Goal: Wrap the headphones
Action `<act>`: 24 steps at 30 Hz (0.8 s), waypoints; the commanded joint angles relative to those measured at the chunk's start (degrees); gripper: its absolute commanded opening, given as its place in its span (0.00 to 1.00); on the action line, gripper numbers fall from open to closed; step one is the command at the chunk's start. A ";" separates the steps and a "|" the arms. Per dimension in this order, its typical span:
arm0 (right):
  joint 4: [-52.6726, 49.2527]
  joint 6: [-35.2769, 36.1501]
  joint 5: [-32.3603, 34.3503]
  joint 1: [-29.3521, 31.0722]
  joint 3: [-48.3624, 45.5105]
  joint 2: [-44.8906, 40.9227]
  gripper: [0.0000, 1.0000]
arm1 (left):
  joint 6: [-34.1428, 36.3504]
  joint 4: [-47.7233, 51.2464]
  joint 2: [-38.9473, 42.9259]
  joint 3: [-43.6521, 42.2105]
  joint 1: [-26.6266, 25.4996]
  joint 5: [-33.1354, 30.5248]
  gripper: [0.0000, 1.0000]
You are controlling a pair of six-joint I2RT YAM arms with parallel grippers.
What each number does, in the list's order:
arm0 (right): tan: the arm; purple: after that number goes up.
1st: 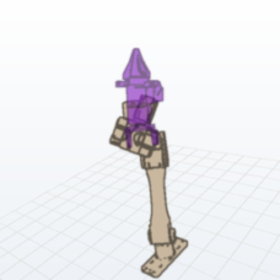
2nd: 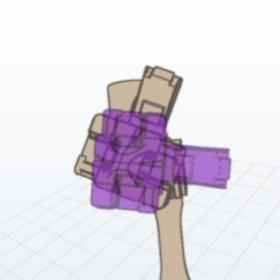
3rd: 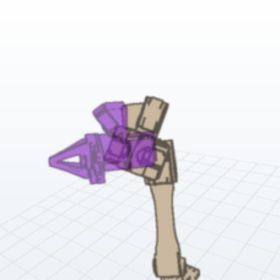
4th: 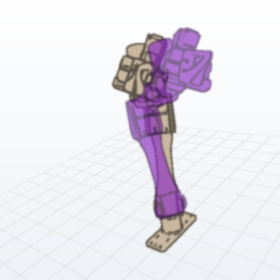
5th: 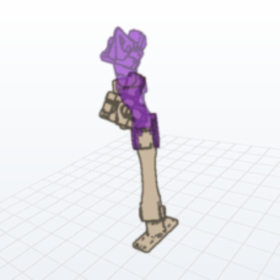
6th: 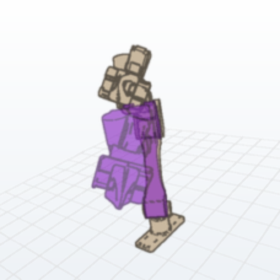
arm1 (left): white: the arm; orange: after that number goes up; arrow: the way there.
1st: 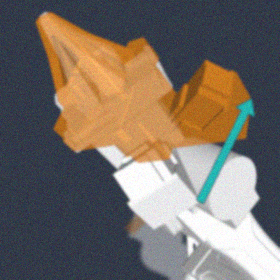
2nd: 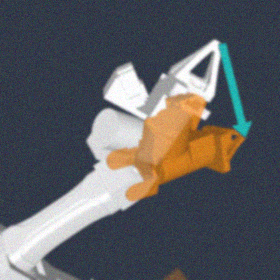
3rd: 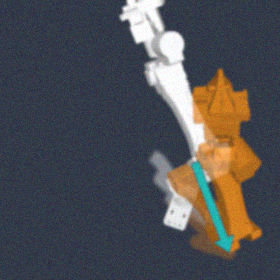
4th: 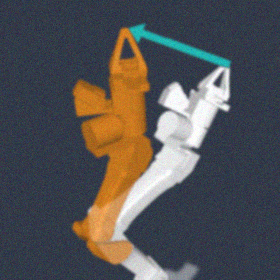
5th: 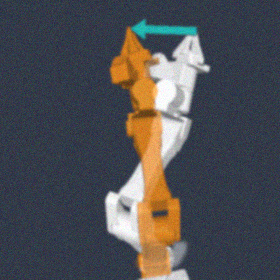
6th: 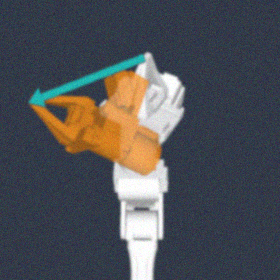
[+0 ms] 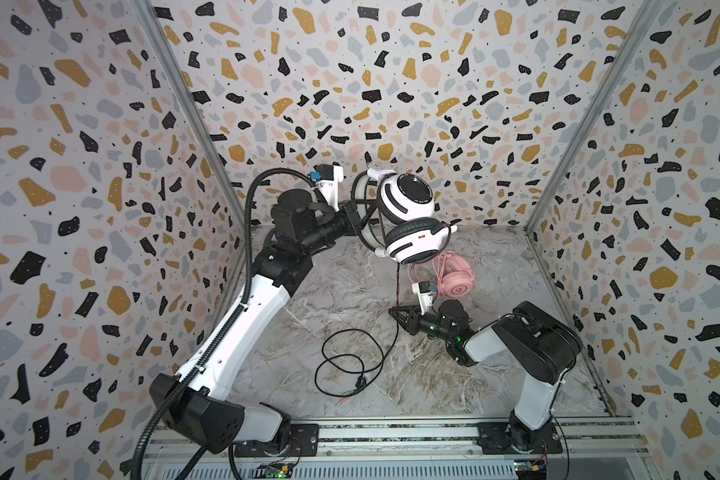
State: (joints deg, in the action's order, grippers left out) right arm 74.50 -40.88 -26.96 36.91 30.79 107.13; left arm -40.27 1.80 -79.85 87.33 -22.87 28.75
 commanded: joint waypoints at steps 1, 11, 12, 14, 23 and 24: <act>8.08 -3.46 0.02 0.53 1.62 1.67 0.13 | -6.10 -8.75 0.61 3.68 1.53 3.06 0.00; 6.46 -2.68 0.23 1.07 -6.52 -3.48 0.04 | -1.96 -1.81 3.43 -0.59 6.74 -13.57 0.00; 5.68 -2.59 0.55 1.07 -8.27 -5.11 0.04 | -1.75 -1.80 3.81 -1.69 7.02 -16.34 0.00; 3.64 -2.04 0.27 1.28 -11.07 -8.29 0.04 | -0.81 -1.24 4.50 -3.56 7.23 -22.36 0.00; -34.44 9.86 11.98 13.55 -17.60 -35.49 0.05 | 0.14 -6.49 7.51 -15.31 7.34 -49.43 0.00; -39.60 10.74 14.35 15.34 -17.49 -39.82 0.05 | 1.30 -7.15 7.52 -16.28 7.31 -51.11 0.00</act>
State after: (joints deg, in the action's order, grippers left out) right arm 53.84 -36.18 -20.23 48.82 13.13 75.11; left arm -39.81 3.70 -74.56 71.88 -15.81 -11.42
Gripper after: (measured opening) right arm 0.063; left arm 0.072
